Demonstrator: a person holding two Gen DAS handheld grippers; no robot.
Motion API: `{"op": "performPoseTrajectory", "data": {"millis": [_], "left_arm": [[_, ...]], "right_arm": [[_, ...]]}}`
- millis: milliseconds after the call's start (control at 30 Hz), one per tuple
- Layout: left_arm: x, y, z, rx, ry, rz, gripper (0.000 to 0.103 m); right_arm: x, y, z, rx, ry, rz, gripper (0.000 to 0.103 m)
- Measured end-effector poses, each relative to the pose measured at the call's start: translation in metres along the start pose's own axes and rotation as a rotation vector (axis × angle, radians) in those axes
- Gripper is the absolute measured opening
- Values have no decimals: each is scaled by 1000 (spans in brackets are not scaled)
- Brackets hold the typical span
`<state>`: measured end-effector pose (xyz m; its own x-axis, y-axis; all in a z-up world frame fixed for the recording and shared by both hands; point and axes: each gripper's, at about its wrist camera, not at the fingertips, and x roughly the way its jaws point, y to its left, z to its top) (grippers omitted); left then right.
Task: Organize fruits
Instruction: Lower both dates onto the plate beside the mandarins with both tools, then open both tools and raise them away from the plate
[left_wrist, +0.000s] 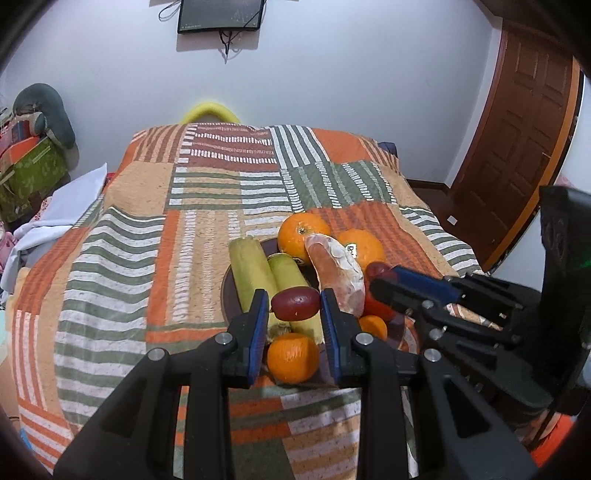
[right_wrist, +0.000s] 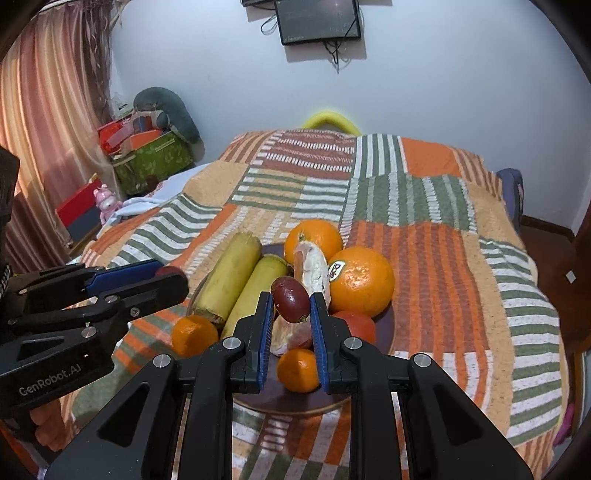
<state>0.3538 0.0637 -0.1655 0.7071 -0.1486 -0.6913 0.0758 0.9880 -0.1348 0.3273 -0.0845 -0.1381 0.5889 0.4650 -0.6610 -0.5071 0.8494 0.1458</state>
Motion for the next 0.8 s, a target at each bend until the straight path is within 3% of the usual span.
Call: {"op": "performPoseTrajectory", "data": {"millis": [500,633,800], "left_arm": [[38,9,-4,-48,61,-50,28],[37,11,-5,-57,70,-62,30],[25,12,-3,-59,59,-69,33]], "right_arm": [[18,0,-8,-22,51,27,19],[20,-2,-9,-16,65,21,28],[13,-6,-7,-4,55,8,29]]}}
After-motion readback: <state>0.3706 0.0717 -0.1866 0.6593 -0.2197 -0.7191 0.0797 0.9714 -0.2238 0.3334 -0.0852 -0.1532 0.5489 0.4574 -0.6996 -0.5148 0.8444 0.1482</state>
